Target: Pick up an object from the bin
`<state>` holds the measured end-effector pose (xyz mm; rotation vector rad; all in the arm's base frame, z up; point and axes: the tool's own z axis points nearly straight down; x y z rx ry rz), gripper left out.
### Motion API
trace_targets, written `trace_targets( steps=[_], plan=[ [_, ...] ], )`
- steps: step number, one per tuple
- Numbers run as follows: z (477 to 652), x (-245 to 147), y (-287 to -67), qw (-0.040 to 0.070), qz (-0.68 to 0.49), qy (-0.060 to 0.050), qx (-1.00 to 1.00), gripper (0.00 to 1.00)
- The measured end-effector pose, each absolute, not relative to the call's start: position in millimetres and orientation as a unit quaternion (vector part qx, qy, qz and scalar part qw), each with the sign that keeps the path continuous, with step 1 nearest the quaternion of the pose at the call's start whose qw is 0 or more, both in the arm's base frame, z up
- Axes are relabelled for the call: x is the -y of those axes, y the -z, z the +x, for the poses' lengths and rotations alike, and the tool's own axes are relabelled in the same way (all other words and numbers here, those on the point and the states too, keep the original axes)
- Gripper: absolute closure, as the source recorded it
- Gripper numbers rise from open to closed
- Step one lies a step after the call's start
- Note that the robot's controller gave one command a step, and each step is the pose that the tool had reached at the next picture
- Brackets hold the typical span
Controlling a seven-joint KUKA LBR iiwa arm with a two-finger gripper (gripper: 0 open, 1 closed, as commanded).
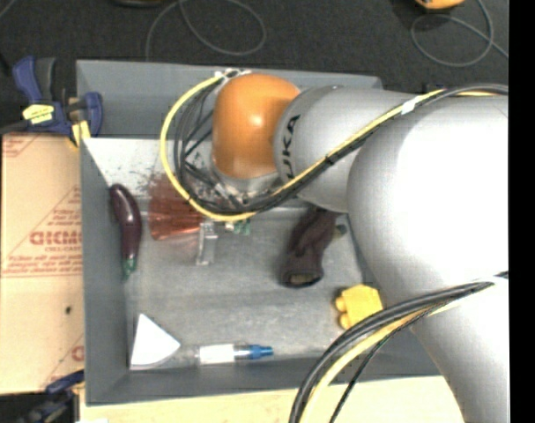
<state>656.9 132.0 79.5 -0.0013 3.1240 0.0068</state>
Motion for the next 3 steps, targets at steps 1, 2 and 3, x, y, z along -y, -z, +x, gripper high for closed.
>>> trace_targets(
  steps=[1, 2, 3],
  plan=[
    [650.7, -121, -99, 0.006, -0.001, -0.002, -1.0, 0.0],
    [649.6, -135, -98, 0.008, -0.037, 0.0, -0.999, 0.0],
    [654.6, -152, -84, 0.017, -0.087, -0.001, -0.996, 0.0]
  ],
)
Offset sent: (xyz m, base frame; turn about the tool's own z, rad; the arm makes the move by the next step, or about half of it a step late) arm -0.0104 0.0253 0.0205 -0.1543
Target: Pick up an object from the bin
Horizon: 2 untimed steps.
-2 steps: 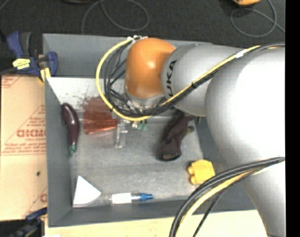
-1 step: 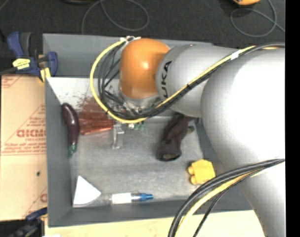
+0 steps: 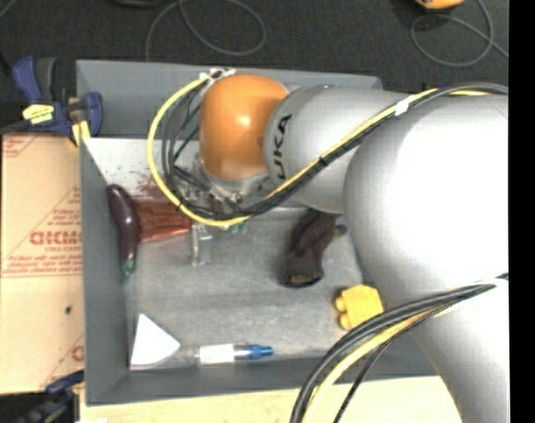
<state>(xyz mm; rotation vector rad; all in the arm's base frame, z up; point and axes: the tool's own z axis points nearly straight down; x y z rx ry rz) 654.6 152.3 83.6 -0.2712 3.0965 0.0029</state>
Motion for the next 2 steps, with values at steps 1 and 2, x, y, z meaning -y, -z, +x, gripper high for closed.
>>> trace_targets(
  steps=[1, 2],
  plan=[
    [658.2, -157.5, -76.9, 0.022, -0.121, -0.001, -0.992, 1.0],
    [657.1, -157.3, -77.4, 0.02, -0.13, 0.0, -0.991, 1.0]
  ],
)
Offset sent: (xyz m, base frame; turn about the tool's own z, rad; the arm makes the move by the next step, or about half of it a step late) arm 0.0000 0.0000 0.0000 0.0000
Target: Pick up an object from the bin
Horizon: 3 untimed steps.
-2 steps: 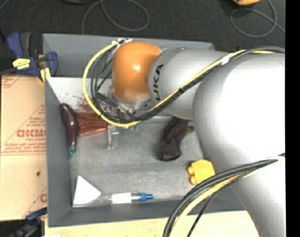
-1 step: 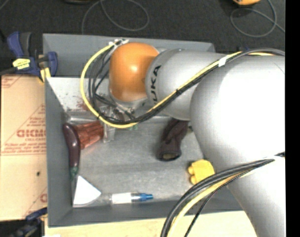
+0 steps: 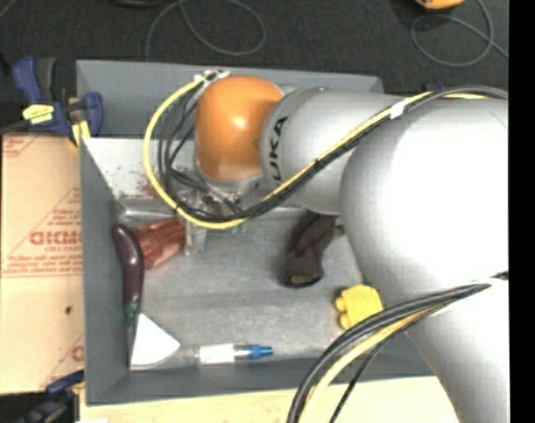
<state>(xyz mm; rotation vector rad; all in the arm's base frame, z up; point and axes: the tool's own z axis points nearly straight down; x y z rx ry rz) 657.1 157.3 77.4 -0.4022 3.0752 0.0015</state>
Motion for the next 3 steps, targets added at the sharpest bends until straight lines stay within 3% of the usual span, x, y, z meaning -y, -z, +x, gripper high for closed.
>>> trace_targets(
  steps=[1, 2, 3],
  plan=[
    [660.6, -157, -99, 0.029, -0.121, -0.002, -0.992, 1.0],
    [659.1, -157, -104, 0.026, -0.129, -0.001, -0.991, 1.0],
    [662.8, -157, -120, 0.036, -0.122, -0.004, -0.992, 1.0]
  ],
)
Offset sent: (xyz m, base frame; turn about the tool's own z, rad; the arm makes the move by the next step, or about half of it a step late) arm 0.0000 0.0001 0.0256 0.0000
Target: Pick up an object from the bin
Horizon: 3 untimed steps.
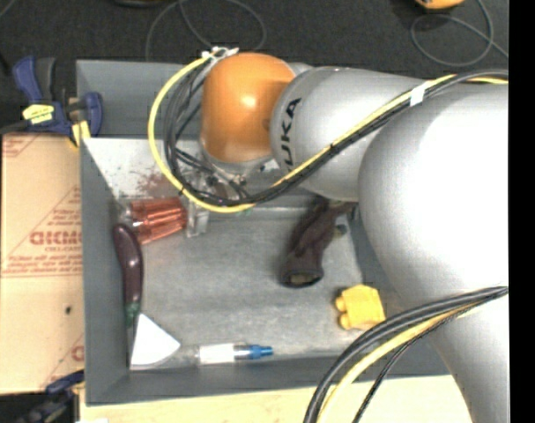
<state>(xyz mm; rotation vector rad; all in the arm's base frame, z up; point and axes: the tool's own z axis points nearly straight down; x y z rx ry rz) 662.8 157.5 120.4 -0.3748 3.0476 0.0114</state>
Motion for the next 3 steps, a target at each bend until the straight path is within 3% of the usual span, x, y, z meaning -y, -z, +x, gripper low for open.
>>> trace_targets(
  steps=[1, 2, 3],
  plan=[
    [661.2, -156, -162, 0.03, -0.128, -0.001, -0.991, 1.0],
    [663.4, -157, -136, 0.037, -0.123, -0.005, -0.992, 1.0],
    [662.2, -156, -184, 0.033, -0.127, -0.002, -0.991, 1.0]
  ],
)
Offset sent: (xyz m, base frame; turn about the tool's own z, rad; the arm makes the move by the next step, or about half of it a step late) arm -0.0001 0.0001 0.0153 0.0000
